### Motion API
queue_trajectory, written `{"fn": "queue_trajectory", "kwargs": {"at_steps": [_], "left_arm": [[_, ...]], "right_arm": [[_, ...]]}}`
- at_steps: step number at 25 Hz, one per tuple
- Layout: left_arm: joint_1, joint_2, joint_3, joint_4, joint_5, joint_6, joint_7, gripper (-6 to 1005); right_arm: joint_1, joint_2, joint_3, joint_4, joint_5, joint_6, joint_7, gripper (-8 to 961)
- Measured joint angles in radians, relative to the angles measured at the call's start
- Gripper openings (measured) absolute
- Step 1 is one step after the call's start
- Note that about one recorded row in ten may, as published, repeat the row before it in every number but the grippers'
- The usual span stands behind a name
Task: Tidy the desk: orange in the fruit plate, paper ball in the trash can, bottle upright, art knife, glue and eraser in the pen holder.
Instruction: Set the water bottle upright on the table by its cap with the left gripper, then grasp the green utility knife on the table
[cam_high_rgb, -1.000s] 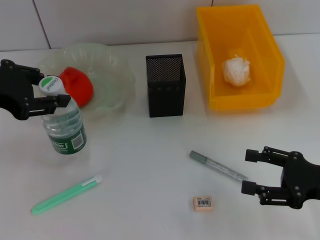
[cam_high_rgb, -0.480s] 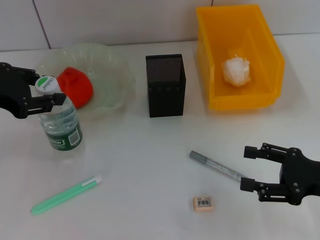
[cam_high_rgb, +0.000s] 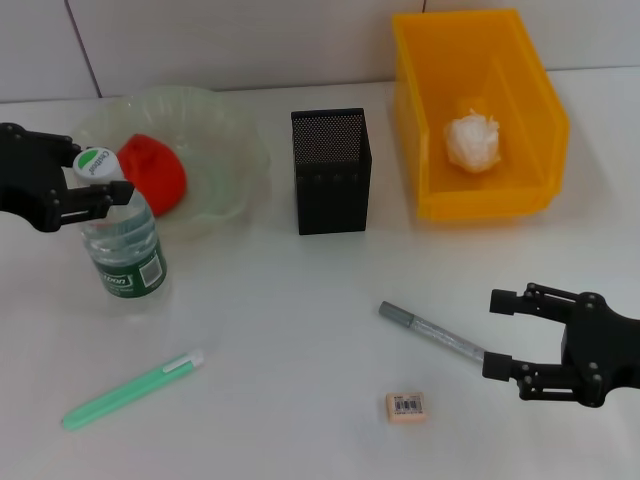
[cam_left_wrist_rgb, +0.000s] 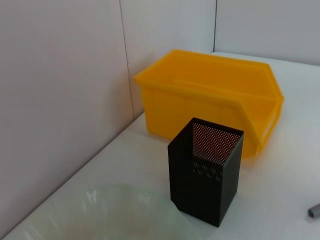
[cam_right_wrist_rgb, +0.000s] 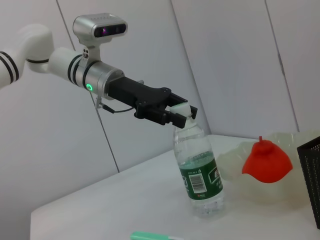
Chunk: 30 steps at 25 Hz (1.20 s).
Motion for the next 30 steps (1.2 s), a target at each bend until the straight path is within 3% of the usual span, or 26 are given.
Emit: {"fn": "queue_trajectory", "kwargs": {"at_steps": [16,20,22,23,24,30], "left_arm": [[-0.004,-0.001,0.001,0.005,0.001,0.003,-0.043,625],[0.004,-0.003,0.001,0.067,0.001,0.015,-0.060,721],[0.036,-0.010,0.005,0.201,-0.012,0.042,-0.101,783],[0.036,-0.010,0.005,0.201,-0.012,0.042,-0.101,789],[0.048,-0.014,0.010,0.284,-0.032,0.095,-0.143,796],[0.048,-0.014,0.031,0.365,-0.080,0.192,-0.261,833]], "right_arm": [[0.004,-0.002,0.000,0.000,0.000,0.001,0.001,840],[0.003,-0.001,0.000,0.000,0.000,0.002,0.001,840],[0.001,-0.001,0.000,0.000,0.000,0.002,0.001,840],[0.001,-0.001,0.000,0.000,0.000,0.002,0.001,840],[0.000,-0.001,0.001,0.000,0.001,0.002,0.001,840],[-0.002,-0.001,0.003,0.000,0.004,0.002,0.001,840]]}}
